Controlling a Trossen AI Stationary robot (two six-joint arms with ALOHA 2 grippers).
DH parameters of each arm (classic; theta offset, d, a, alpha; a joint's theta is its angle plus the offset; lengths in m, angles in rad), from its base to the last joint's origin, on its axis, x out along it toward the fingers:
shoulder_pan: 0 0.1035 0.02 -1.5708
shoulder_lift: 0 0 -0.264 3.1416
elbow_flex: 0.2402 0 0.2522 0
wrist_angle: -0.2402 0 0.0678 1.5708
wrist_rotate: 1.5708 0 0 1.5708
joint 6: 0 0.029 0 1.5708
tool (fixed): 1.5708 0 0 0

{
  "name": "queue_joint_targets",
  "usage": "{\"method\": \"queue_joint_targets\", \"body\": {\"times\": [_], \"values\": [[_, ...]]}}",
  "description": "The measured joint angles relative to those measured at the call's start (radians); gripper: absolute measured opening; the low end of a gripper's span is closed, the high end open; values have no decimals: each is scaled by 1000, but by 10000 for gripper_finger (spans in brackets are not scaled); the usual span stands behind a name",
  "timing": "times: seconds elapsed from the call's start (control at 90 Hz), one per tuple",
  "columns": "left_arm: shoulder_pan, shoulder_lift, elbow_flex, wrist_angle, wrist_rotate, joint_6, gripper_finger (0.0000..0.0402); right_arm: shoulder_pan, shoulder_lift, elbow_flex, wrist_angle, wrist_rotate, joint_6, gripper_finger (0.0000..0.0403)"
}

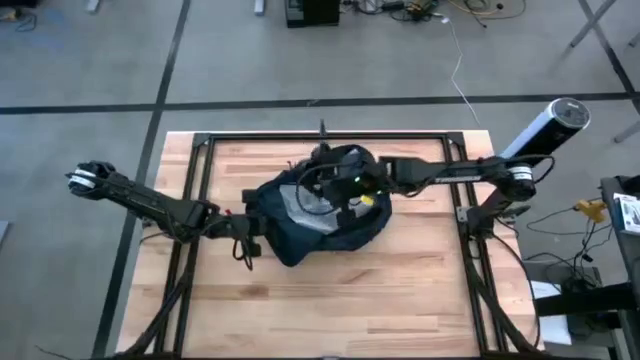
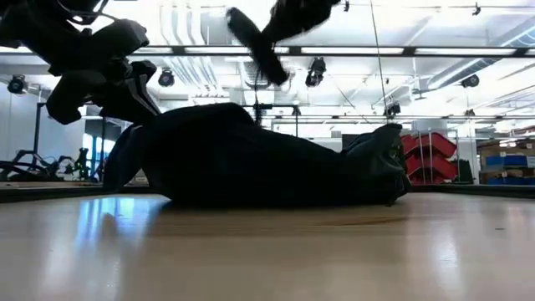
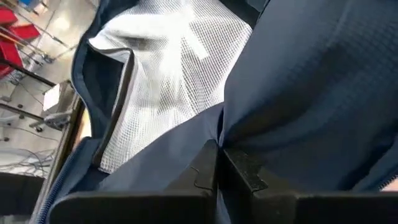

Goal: Unpack backpack
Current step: Put the black headphone into the blue backpack

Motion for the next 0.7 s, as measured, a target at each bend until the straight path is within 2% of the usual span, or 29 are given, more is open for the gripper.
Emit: {"method": "queue_joint_targets", "body": {"times": [0.156, 0.356, 0.556, 0.7], "values": [[0, -3, 1, 8, -1, 27, 0, 9, 87, -71, 72, -87, 34, 0], [0, -7, 2, 85, -2, 120, 0, 7, 264, -103, 252, -133, 31, 0], [0, -17, 2, 130, 0, 188, 0, 9, 392, -61, 240, -159, 25, 5], [2, -20, 3, 133, 20, 197, 0, 9, 414, -64, 183, -166, 43, 49]]}}
